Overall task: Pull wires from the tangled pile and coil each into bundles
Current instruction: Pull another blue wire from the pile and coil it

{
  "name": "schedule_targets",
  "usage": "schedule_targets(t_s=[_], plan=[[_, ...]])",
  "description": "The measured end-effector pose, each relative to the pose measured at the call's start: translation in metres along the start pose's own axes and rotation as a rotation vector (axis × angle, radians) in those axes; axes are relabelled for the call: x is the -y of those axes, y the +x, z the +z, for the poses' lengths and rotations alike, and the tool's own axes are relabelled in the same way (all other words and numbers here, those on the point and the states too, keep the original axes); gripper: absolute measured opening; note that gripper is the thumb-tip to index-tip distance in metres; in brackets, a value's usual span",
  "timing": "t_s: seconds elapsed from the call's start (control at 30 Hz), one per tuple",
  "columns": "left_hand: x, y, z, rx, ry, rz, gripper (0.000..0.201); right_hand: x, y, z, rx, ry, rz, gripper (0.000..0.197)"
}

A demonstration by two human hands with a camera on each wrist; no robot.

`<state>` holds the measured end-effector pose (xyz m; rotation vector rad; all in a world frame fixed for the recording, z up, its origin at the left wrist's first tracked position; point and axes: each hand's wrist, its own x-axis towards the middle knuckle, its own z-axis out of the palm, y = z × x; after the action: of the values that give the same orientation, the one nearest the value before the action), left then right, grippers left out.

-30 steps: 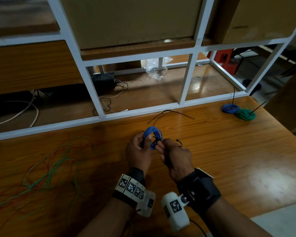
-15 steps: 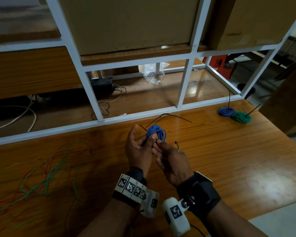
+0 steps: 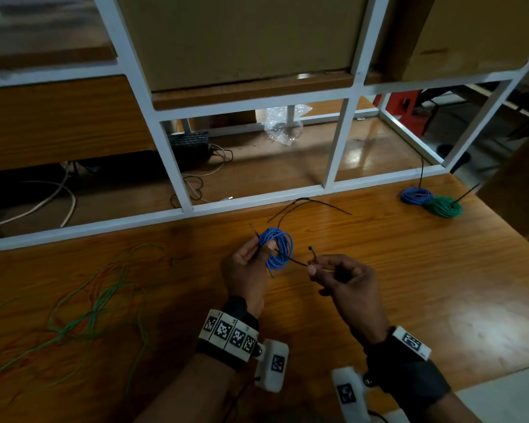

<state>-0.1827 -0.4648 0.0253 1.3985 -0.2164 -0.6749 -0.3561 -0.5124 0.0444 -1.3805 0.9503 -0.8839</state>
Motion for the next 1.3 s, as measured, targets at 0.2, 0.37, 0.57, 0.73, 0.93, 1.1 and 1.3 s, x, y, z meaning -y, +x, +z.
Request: schedule_targets(t_s=[0.2,0.37,0.57,0.73,0.93,1.1,1.3], plan=[[0.002,-0.005,-0.003,0.084,0.115,0.051,0.041,-0.004,0.002,0.000,-0.029,-0.071,-0.110,0.017],[0.005,-0.006,-0.011,0.117,0.278,0.130,0.051,-0.003,0.009,0.001,-0.054,-0.163,-0.196,0.021],[0.000,-0.006,-0.016,0.157,0.417,0.258,0.049,0.006,0.027,0.005,0.015,-0.192,-0.207,0.018],[0.000,-0.005,-0.020,0.186,0.456,0.299,0.048,0.011,0.034,0.011,0.070,-0.252,-0.218,0.016],[0.000,0.006,-0.027,0.164,0.287,0.201,0.045,0.024,0.039,0.010,0.107,-0.204,-0.194,0.023],[-0.002,0.020,-0.028,0.011,0.046,0.069,0.030,0.017,0.033,0.000,0.131,-0.200,-0.179,0.012],[-0.001,0.029,-0.021,-0.107,-0.096,0.035,0.036,0.008,0.031,0.015,0.196,-0.229,-0.196,0.021]])
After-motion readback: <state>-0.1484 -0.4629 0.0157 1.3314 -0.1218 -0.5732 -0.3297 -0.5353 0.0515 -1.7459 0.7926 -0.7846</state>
